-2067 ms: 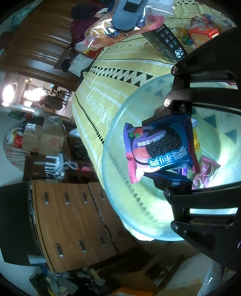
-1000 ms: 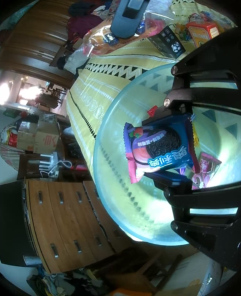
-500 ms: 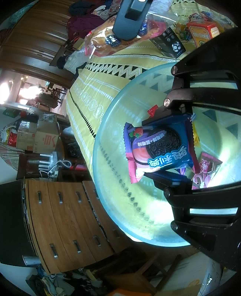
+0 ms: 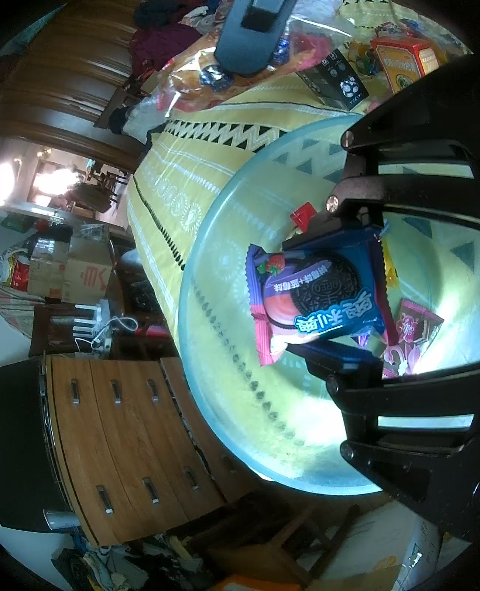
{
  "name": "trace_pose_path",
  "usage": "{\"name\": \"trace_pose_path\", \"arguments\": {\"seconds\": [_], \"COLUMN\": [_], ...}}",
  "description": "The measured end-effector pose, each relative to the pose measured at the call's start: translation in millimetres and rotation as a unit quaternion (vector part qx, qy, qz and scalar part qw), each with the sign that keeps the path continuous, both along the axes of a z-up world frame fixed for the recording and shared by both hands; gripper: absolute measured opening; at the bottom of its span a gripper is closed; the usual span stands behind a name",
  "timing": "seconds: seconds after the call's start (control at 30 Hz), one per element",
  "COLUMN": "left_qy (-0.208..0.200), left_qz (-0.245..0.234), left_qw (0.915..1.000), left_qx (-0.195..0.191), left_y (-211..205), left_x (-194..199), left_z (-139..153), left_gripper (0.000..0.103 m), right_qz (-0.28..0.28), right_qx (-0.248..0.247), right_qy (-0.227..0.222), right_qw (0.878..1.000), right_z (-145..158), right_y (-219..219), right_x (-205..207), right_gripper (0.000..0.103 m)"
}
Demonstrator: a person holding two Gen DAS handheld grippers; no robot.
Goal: Organize snacks
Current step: 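Lower both packets into the basin and open both tools, then move both open tools back to the snack pile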
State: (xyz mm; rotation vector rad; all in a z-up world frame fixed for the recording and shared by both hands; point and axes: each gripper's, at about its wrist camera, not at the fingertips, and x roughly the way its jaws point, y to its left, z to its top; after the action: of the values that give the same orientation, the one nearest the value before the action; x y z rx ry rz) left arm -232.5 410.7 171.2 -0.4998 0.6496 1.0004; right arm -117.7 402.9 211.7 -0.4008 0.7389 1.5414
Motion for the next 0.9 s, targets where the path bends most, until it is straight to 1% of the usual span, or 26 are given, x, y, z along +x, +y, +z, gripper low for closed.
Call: {"name": "trace_pose_path", "arguments": {"seconds": [0.07, 0.13, 0.2, 0.33, 0.4, 0.43, 0.47, 0.5, 0.53, 0.57, 0.6, 0.63, 0.67, 0.7, 0.73, 0.8, 0.83, 0.87, 0.9], "left_qy": [0.0, 0.001, 0.002, -0.002, -0.012, -0.018, -0.02, -0.021, -0.022, -0.023, -0.024, -0.026, -0.033, -0.042, -0.052, -0.058, -0.053, -0.041, -0.022], "left_qz": [0.004, 0.011, 0.018, 0.021, 0.02, 0.015, 0.003, -0.014, -0.038, -0.074, -0.112, -0.144, -0.189, -0.229, -0.274, -0.359, -0.389, -0.426, -0.451], "left_qw": [1.0, 0.9999, 0.9998, 0.9997, 0.9995, 0.9994, 0.9991, 0.9983, 0.9968, 0.9936, 0.9889, 0.9842, 0.9761, 0.9678, 0.9568, 0.9303, 0.9192, 0.9036, 0.8923], "left_qx": [-0.001, 0.004, 0.013, 0.015, 0.019, 0.025, 0.038, 0.052, 0.068, 0.083, 0.094, 0.1, 0.101, 0.097, 0.083, 0.045, 0.027, 0.003, -0.015], "left_y": [1, 1, -2, -6, -12, -18, -29, -41, -57, -79, -104, -125, -155, -181, -211, -275, -297, -323, -345], "left_x": [-1, -2, -4, -4, -4, -3, 1, 7, 14, 26, 40, 52, 68, 82, 96, 127, 138, 154, 171], "left_z": [-1, -1, -1, 1, 4, 7, 11, 16, 20, 26, 29, 31, 32, 30, 26, 7, -3, -23, -45], "left_gripper": [0.053, 0.071, 0.076, 0.083, 0.084, 0.084, 0.084, 0.084, 0.084, 0.084, 0.084, 0.084, 0.084, 0.084, 0.084, 0.084, 0.084, 0.084, 0.084], "right_qz": [0.004, 0.004, 0.002, -0.009, -0.028, -0.034, -0.039, -0.05, -0.064, -0.076, -0.091, -0.107, -0.124, -0.156, -0.178, -0.231, -0.259, -0.281, -0.299], "right_qx": [-0.003, -0.001, 0.003, 0.014, 0.047, 0.06, 0.074, 0.091, 0.106, 0.11, 0.107, 0.093, 0.076, 0.044, 0.023, -0.024, -0.044, -0.057, -0.067], "right_qy": [0.0, -0.001, -0.001, 0.006, 0.022, 0.035, 0.042, 0.035, 0.019, 0.006, -0.003, -0.009, -0.011, -0.003, 0.009, 0.033, 0.039, 0.043, 0.046], "right_qw": [1.0, 1.0, 1.0, 1.0, 0.998, 0.997, 0.996, 0.994, 0.992, 0.991, 0.99, 0.99, 0.989, 0.987, 0.984, 0.972, 0.964, 0.957, 0.951], "right_z": [-3, -4, -4, -2, 0, -1, -5, -10, -21, -32, -48, -68, -85, -111, -127, -159, -173, -182, -190], "right_y": [1, 2, 2, -9, -38, -56, -77, -104, -137, -165, -195, -228, -254, -292, -316, -370, -401, -428, -450], "right_x": [-1, -3, -4, 1, 4, 5, 3, 0, -5, -7, -8, -7, -3, 5, 13, 30, 37, 42, 47], "right_gripper": [0.059, 0.066, 0.067, 0.069, 0.069, 0.07, 0.073, 0.078, 0.081, 0.081, 0.081, 0.082, 0.082, 0.082, 0.082, 0.082, 0.082, 0.082, 0.082]}}
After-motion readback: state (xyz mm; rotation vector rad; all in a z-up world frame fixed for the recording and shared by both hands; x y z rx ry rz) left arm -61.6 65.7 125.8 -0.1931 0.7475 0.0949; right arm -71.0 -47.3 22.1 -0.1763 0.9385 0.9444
